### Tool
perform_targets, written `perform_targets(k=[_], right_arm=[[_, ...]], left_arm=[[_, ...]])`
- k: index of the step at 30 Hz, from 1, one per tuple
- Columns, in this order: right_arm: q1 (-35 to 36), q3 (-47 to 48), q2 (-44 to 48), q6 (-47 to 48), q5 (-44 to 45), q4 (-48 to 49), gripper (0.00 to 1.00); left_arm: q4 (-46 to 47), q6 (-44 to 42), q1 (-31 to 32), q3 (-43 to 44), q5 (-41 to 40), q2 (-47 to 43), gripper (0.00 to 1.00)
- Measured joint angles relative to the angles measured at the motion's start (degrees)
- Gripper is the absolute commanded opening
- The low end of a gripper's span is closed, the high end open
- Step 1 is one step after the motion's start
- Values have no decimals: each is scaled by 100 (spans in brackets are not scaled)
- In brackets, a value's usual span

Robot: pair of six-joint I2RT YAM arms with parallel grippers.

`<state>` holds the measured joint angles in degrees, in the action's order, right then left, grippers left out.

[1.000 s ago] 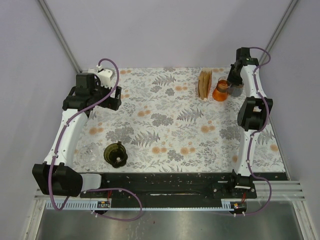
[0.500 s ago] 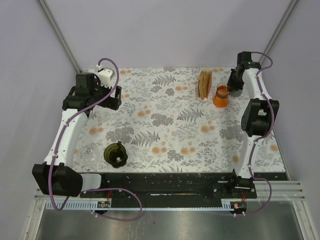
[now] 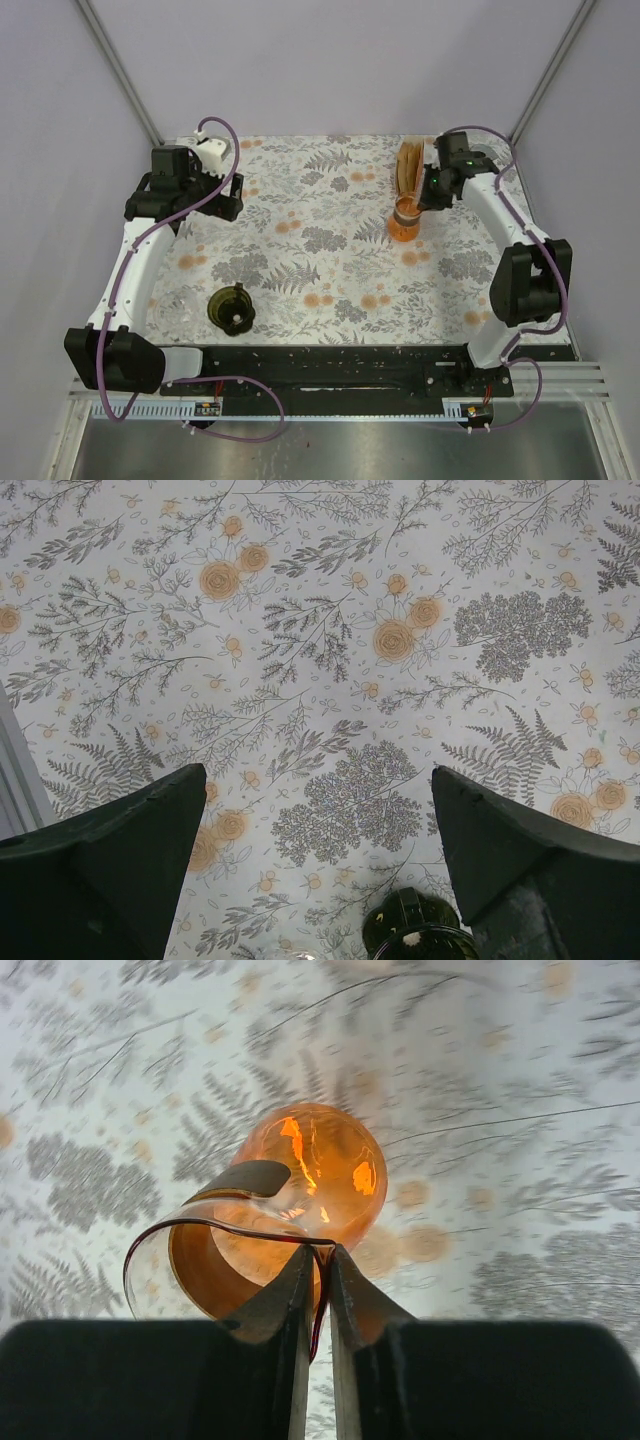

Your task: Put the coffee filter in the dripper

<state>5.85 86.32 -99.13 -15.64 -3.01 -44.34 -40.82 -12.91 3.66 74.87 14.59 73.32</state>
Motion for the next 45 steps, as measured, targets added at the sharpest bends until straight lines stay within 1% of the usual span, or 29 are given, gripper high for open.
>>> perform_targets(k=[5, 12, 15, 20, 27, 29, 30, 32, 34, 36, 40, 42, 45], right_arm=[[1071, -396, 243, -358, -57, 396, 0], [2015, -337, 103, -846, 92, 946, 0], [2238, -203, -192, -994, 131, 1054, 0], [2430, 61, -640, -1036, 372, 918, 0], [2472, 260, -811, -1034, 557, 734, 1], [2481, 289, -872, -1036, 546, 702, 7], [2487, 315, -890, -1036, 540, 693, 13], [2518, 356, -907, -1034, 553, 664, 30], [2575, 404, -931, -1038, 555, 623, 37], [2625, 448, -942, -1012, 555, 579, 41], [2669, 549, -940, -979, 553, 509, 45], [2671, 629, -938, -918, 553, 435, 49], [2671, 774, -911, -772, 553, 286, 52]], left_arm=[[-31, -101, 0, 0, 22, 0, 99], [-33, -223, 0, -2, 24, -13, 99], [-35, -258, 0, -2, 20, -15, 99], [-33, -343, 0, -31, 22, -22, 99], [-153, -431, 0, -129, 22, -24, 99], [-208, -470, 0, -140, 22, -24, 99], [-232, -494, 0, -140, 22, -24, 99], [-267, -551, 0, -142, 22, -37, 99], [-297, -619, 0, -162, 24, -74, 99], [-348, -684, 0, -203, 31, -125, 99], [-586, -914, 0, -243, 103, -173, 99], [-754, -1130, -2, -293, 129, -186, 99], [-1071, -1486, -13, -378, 125, -197, 99]])
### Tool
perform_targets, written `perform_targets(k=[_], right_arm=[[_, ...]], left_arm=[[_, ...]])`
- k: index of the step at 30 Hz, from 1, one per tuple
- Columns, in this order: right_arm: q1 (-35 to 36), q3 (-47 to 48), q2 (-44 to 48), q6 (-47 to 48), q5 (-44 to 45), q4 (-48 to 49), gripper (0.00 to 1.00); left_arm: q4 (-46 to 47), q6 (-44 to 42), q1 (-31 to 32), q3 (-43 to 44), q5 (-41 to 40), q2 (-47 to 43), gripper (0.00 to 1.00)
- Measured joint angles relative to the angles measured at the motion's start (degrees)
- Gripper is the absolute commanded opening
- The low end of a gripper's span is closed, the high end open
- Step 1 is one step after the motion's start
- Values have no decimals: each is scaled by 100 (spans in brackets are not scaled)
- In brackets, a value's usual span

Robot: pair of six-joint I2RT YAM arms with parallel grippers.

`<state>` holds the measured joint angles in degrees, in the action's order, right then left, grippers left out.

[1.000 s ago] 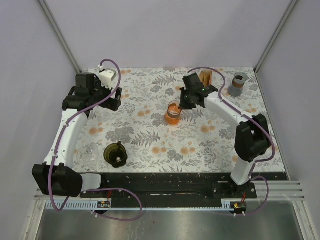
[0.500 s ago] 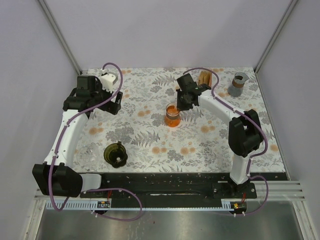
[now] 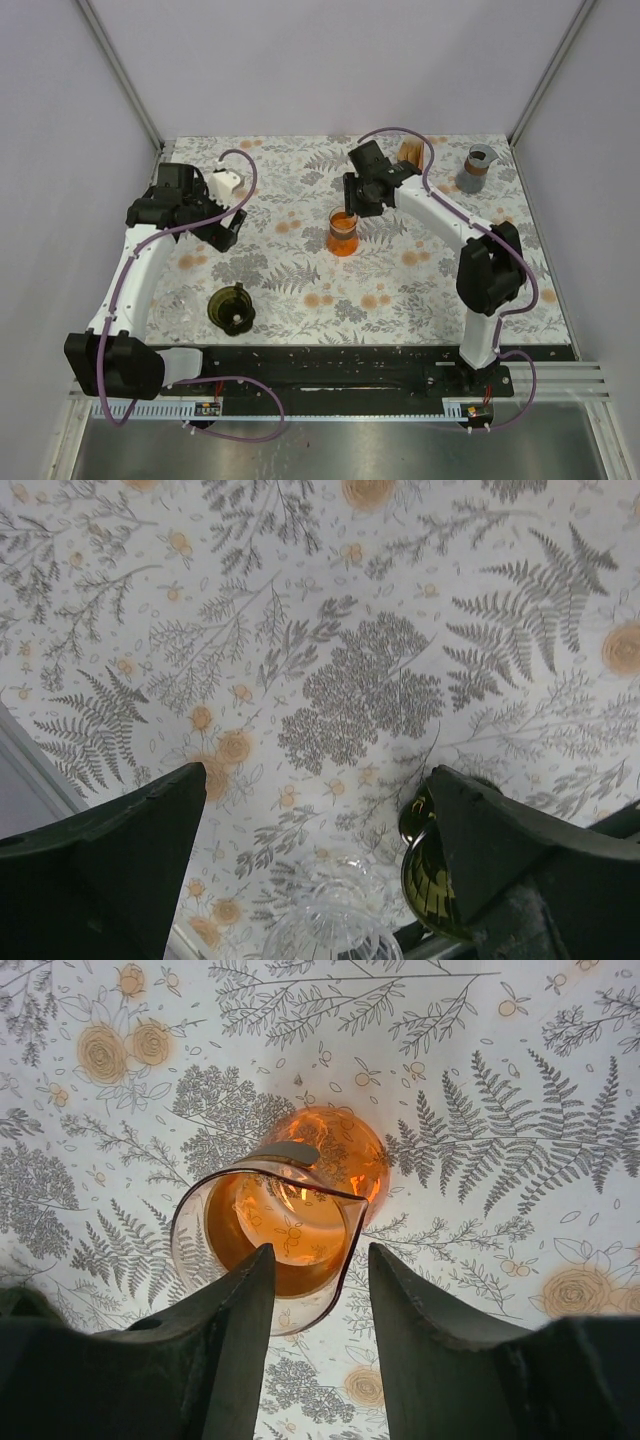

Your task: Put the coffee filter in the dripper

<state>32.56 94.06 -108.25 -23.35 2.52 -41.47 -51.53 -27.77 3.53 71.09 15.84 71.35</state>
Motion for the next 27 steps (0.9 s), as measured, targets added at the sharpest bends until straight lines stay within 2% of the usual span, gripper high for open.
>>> perform_targets(k=[2, 6, 12, 16, 23, 25, 27], right_arm=[[0, 103, 72, 127, -11, -103, 54], [0, 131, 476, 450, -57, -181, 59], [0, 127, 1185, 852, -164, -153, 61], [0, 57, 1357, 1036, -170, -122, 62], [0, -186, 1357, 1226, -168, -170, 63], [0, -186, 1357, 1272, -166, -168, 63], [0, -192, 1357, 1307, -160, -166, 63]], left_arm=[[-236, -291, -15, -44, 0, 0, 99], [-828, -962, -28, -94, 0, -4, 92], [-1554, -1751, -28, -299, 50, -7, 81], [-1956, -2149, -33, -385, 247, -7, 82], [-1534, -2258, -33, -1318, 149, 44, 79], [-1344, -2214, -33, -1399, 116, 151, 75], [-1172, -2168, -33, -1438, 122, 254, 67]])
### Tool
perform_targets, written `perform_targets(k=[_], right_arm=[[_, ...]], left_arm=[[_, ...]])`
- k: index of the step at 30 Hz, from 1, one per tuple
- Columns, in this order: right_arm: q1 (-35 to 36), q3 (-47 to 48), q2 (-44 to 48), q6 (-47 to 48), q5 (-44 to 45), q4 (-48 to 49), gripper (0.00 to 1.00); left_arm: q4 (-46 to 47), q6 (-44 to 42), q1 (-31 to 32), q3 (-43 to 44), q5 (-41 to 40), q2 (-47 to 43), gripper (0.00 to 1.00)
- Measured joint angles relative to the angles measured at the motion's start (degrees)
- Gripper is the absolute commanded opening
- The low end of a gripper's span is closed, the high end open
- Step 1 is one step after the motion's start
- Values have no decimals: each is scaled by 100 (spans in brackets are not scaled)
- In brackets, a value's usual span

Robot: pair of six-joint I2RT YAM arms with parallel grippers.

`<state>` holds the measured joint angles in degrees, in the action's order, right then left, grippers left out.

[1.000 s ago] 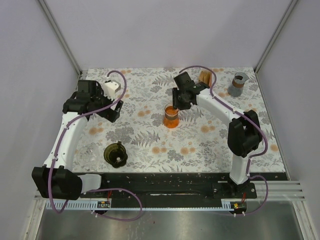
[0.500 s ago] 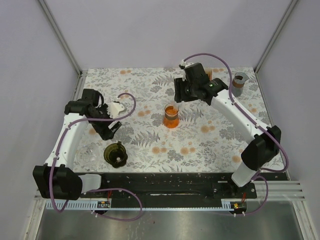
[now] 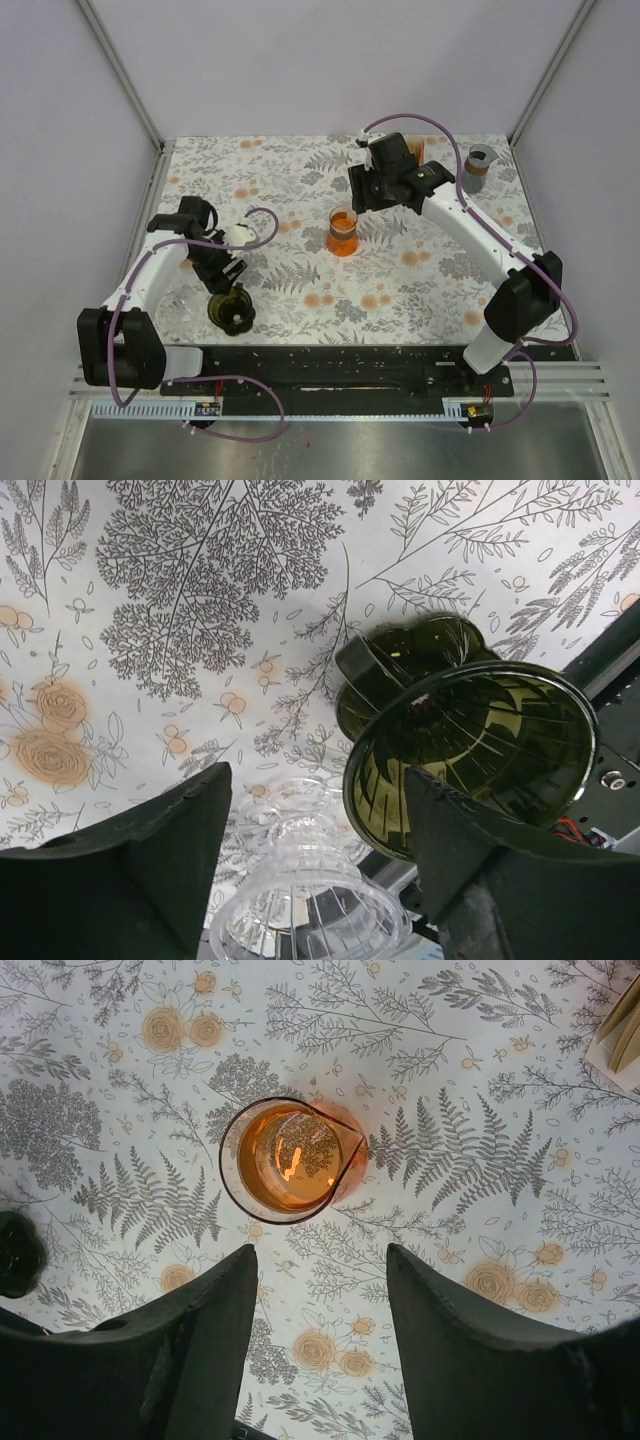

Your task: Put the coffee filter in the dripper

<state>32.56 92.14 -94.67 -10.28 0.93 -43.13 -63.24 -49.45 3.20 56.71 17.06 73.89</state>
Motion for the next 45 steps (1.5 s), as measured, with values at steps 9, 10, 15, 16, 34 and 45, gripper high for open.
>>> perform_targets(k=[9, 10, 15, 16, 34, 45], right_arm=[[0, -131, 2, 46, 17, -2, 63], [0, -131, 2, 46, 20, -4, 63], [0, -133, 44, 46, 52, -4, 63], [0, -133, 57, 44, 57, -4, 63], [1067, 221, 286, -667, -122, 581, 72], [1580, 1423, -673, -1034, -361, 994, 68]], left_arm=[[199, 28, 63, -328, 225, 120, 17], [197, 26, 68, -345, 256, 129, 7], [87, 221, 83, -293, 514, 153, 0], [63, 271, 83, -256, 535, 170, 0], [282, 3921, 79, 2688, 1226, 577, 0], [927, 5901, 46, 2573, 1554, 415, 0]])
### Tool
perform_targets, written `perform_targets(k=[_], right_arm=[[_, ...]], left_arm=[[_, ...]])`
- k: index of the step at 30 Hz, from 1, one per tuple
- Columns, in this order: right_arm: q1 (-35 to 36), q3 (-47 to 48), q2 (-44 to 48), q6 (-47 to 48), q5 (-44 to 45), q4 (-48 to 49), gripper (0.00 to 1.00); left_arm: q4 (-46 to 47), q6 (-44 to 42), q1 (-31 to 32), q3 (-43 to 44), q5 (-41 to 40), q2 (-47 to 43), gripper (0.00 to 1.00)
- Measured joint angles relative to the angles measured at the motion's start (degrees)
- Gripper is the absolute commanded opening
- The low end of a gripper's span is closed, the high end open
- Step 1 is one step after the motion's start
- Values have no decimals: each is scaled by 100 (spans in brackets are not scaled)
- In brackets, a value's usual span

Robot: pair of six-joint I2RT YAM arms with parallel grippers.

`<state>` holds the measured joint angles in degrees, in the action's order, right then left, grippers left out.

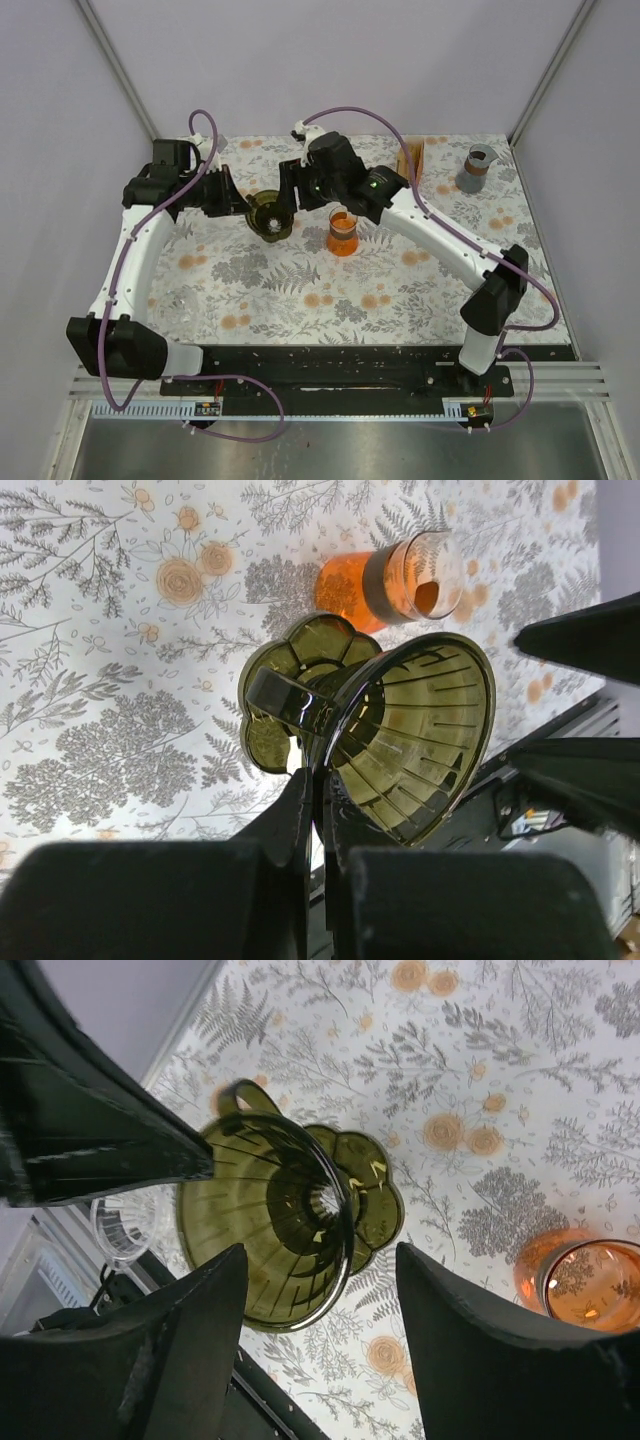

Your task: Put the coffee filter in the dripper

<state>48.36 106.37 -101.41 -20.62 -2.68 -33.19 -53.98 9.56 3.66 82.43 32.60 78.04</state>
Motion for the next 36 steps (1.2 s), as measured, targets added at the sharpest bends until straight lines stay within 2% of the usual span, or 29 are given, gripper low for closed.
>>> perform_targets(k=[4, 6, 8, 13, 14, 16, 17, 18, 21, 25, 28, 36], right_arm=[[2, 50, -334, -50, -2, -227, 56], [0, 92, -492, -63, -31, -358, 44], [0, 229, -649, -90, -153, -422, 26], [-48, 614, -892, -118, -35, -603, 0], [-70, 673, -929, -103, -55, -647, 0], [-66, 745, -942, -13, 7, -730, 0], [-63, 807, -946, 52, 28, -811, 0], [-76, 885, -955, 140, 7, -920, 0], [-149, 1338, -1032, 433, -46, -1488, 0], [-492, 2826, -1510, 872, -319, -2710, 0], [-933, 4256, -2063, 1228, -597, -3486, 0], [-2024, 3821, -2059, 1720, -1333, -4282, 0]], left_arm=[[310, 457, -31, -166, 24, -221, 0], [468, 651, -35, -236, 59, -330, 0], [566, 763, -35, -297, 74, -400, 0], [612, 999, -20, -455, 240, -472, 0], [656, 1012, -9, -483, 234, -492, 0], [699, 1019, -9, -516, 258, -494, 31], [704, 1014, -9, -520, 293, -496, 52], [715, 992, 2, -520, 326, -505, 64], [688, 809, -15, -463, 256, -531, 80], [468, 468, -35, -66, 39, -531, 89], [382, 168, -35, 332, -105, -566, 89], [280, -260, -61, 496, -466, -761, 89]])
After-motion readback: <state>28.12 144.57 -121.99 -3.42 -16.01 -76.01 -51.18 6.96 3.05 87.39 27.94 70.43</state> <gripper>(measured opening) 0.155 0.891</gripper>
